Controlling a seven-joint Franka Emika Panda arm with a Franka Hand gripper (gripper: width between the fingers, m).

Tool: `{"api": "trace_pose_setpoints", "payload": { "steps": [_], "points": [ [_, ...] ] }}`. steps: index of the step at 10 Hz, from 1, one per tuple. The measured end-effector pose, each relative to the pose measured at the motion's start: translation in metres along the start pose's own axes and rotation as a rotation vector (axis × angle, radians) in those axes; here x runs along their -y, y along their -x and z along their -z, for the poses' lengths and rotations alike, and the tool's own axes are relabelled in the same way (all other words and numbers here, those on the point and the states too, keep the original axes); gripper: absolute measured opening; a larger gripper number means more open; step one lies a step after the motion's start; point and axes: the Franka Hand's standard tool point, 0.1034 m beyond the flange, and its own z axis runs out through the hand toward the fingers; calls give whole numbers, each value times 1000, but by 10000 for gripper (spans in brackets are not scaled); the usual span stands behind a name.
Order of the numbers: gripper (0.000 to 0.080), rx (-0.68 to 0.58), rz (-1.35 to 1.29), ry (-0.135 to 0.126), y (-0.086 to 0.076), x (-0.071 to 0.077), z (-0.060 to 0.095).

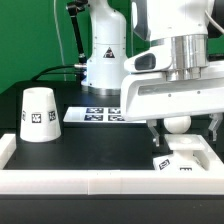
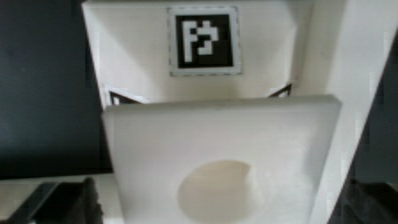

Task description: Assemble lamp

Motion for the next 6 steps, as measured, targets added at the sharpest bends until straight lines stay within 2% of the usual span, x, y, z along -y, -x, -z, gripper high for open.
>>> {"api": "trace_pose_setpoints", "payload": {
  "steps": [2,6],
  "points": [
    [698,13,7,2,23,2,14],
    [698,39,-6,8,91,6,43]
  ]
}}
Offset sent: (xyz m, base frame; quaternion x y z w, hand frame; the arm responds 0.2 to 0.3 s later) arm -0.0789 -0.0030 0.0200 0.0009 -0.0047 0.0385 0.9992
